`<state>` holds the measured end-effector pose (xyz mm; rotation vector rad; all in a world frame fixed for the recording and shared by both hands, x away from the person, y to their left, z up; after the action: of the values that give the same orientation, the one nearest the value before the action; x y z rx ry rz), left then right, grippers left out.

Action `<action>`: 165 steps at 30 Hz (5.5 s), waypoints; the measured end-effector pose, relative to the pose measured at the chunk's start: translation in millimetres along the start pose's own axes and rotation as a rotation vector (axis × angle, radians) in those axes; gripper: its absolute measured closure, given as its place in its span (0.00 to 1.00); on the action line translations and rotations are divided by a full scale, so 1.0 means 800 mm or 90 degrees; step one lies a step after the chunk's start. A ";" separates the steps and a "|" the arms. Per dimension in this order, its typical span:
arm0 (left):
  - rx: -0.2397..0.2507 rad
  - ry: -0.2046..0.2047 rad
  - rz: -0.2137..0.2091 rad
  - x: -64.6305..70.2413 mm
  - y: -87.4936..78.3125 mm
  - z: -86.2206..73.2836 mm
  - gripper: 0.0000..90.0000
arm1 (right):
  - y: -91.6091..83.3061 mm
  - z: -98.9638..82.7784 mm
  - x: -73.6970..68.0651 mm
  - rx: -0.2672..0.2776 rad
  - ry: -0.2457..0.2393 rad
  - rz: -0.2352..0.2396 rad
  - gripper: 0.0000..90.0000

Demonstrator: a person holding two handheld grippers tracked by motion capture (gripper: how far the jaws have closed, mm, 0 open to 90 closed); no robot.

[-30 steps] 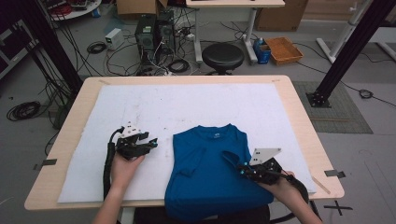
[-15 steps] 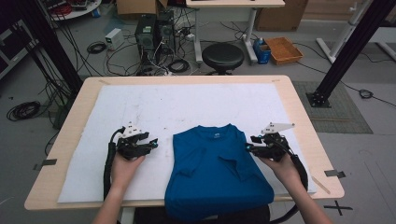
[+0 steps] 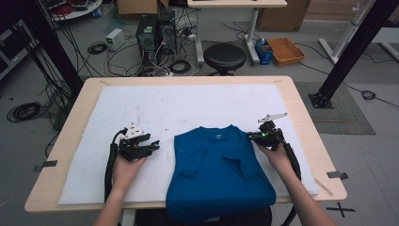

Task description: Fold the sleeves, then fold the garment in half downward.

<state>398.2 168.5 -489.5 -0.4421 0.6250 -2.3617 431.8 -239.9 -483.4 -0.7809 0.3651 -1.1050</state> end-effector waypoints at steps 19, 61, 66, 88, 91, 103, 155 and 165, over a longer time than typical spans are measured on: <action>0.029 -0.029 -0.052 0.014 -0.009 0.056 0.48 | -0.046 0.039 0.026 0.155 -0.007 0.000 0.52; 0.103 -0.005 -0.102 0.026 0.011 0.091 0.44 | -0.065 0.043 0.066 0.192 0.048 0.022 0.42; 0.093 -0.010 -0.100 0.027 0.021 0.091 0.44 | -0.057 0.042 0.062 0.178 0.047 0.018 0.44; -0.033 -0.067 -0.118 0.025 0.103 0.083 0.54 | 0.007 0.040 0.013 0.056 0.001 0.062 0.61; -0.043 -0.065 -0.125 0.029 0.112 0.082 0.56 | 0.019 0.036 0.010 0.037 -0.012 0.054 0.64; -0.103 -0.027 -0.068 0.033 0.126 0.073 0.66 | 0.040 0.027 -0.007 0.017 -0.111 0.038 0.95; -0.029 0.034 -0.087 0.023 0.117 0.140 0.98 | 0.022 0.097 0.012 0.120 -0.045 0.062 1.00; 0.003 0.111 -0.127 0.085 0.058 0.129 0.98 | -0.054 0.061 -0.010 0.197 -0.079 0.080 1.00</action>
<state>418.8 59.3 -419.0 -0.3096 0.6815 -2.6116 430.3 -223.9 -419.4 -0.5416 0.1312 -0.9615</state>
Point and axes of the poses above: each handheld gripper's, and its own axes: y roughly forward along the jaws, z roughly out of its top, x roughly to its right, the point moved 7 cm from there along y, roughly forward along the jaws, and after that the axes turned 14 degrees about -z, right-handed, at the moved point
